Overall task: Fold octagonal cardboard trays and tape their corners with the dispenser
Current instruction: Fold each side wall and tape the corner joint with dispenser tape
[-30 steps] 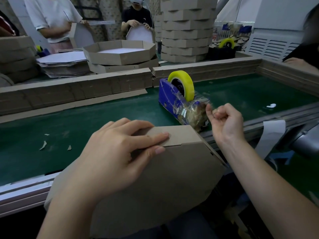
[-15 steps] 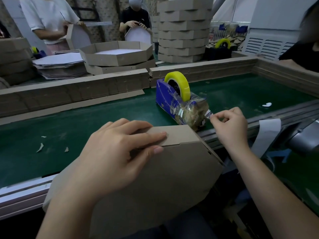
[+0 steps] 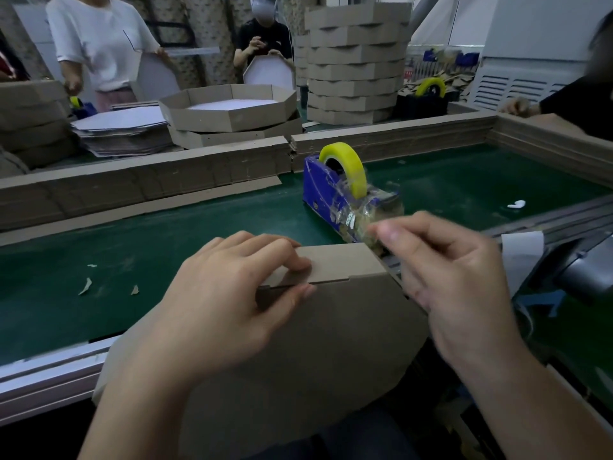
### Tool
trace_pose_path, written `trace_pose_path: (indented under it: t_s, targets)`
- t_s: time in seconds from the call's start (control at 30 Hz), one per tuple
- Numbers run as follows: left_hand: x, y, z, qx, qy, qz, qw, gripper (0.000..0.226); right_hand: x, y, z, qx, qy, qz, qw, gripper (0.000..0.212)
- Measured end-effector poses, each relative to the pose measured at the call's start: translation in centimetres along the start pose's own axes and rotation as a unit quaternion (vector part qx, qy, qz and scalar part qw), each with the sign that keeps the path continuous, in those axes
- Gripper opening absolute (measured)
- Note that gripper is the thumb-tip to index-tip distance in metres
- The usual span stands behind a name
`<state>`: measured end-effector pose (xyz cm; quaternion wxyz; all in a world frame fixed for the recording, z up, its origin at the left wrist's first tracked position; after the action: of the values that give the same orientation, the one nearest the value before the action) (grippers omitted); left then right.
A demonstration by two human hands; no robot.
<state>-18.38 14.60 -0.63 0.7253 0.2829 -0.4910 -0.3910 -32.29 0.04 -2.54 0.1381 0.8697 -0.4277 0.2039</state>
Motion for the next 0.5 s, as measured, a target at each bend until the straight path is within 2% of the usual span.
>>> trace_pose_path:
  t_s: [0.07, 0.2, 0.5]
  targets:
    - [0.0, 0.1, -0.1, -0.003, 0.002, -0.012, 1.000, 0.033, -1.7, -1.6, 0.0, 0.079, -0.081, -0.054, 0.992, 0.018]
    - [-0.1, 0.3, -0.1, -0.019, 0.003, -0.010, 1.000, 0.029, -4.0, -3.5, 1.7, 0.160, -0.234, -0.103, 0.953, 0.020]
    - [-0.5, 0.4, -0.1, -0.037, 0.023, -0.013, 0.999, 0.027, -5.5, -4.2, 2.6, 0.233, -0.297, -0.120, 0.918, 0.030]
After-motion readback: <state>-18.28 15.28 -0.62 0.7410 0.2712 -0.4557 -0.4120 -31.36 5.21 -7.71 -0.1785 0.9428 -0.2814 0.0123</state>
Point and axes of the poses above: each hand's wrist, its own x-axis towards the middle knuckle, its own y-axis out of the back of the hand, z = x × y, the point moved 2 cm from there along x, towards the middle knuckle, and after that the axes turned 11 degrees about -x, right-handed, at the moved point
